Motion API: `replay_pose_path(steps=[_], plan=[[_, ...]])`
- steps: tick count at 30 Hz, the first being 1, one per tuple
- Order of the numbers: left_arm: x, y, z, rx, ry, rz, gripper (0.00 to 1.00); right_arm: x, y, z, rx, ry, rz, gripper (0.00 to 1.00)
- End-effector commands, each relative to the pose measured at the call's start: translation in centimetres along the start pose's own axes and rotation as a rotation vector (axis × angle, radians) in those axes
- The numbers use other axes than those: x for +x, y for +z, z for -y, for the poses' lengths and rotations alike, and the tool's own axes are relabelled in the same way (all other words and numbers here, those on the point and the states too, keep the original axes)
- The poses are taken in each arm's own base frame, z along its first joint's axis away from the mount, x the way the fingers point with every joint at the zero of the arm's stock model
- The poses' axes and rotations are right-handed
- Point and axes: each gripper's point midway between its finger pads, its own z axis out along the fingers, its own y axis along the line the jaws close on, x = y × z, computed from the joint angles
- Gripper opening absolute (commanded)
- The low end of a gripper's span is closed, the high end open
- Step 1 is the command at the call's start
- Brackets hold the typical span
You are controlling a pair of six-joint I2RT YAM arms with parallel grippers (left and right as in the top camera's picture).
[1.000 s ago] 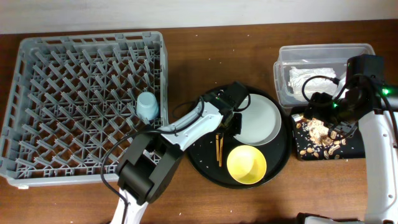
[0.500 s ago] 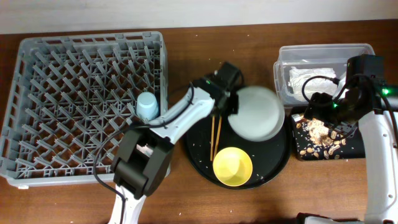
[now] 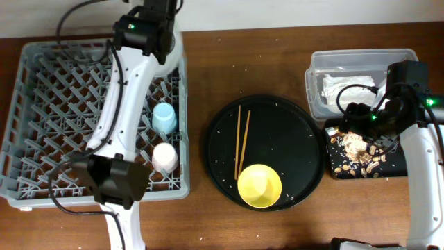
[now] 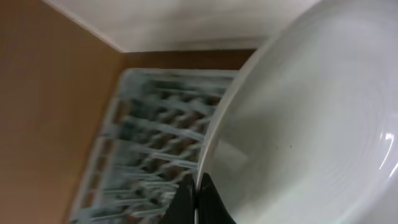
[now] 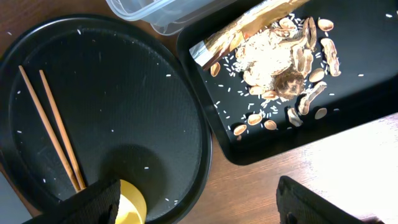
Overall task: Sort waste into correct bins and load items into the dishwasher rack
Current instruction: 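Stand the white plate upright in the dish rack with the left gripper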
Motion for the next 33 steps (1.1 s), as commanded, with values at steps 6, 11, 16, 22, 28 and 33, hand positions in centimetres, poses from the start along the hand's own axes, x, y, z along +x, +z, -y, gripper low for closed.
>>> replay_pose_path(steps=[6, 11, 16, 22, 28, 33], plan=[[1.8, 4.5, -3.4, -0.257, -0.008, -0.010, 0.00, -0.4, -0.6, 0.3, 0.007, 0.004, 0.029, 1.00], [3.1, 6.0, -1.9, -0.255, 0.007, -0.020, 0.00, -0.5, -0.6, 0.2, 0.006, 0.005, 0.032, 0.99], [2.7, 5.5, -2.0, -0.286, 0.003, 0.003, 0.00, -0.5, -0.6, 0.2, 0.006, 0.004, 0.032, 0.98], [1.7, 4.7, -4.8, -0.447, -0.035, 0.046, 0.00, -0.6, -0.5, 0.2, 0.006, 0.005, 0.031, 0.99], [2.0, 5.6, -2.7, -0.316, -0.032, 0.028, 0.00, -0.5, -0.5, 0.2, 0.006, 0.005, 0.030, 0.98], [2.4, 6.7, -4.4, -0.341, -0.053, 0.005, 0.00, -0.5, -0.5, 0.2, 0.006, 0.004, 0.030, 0.98]])
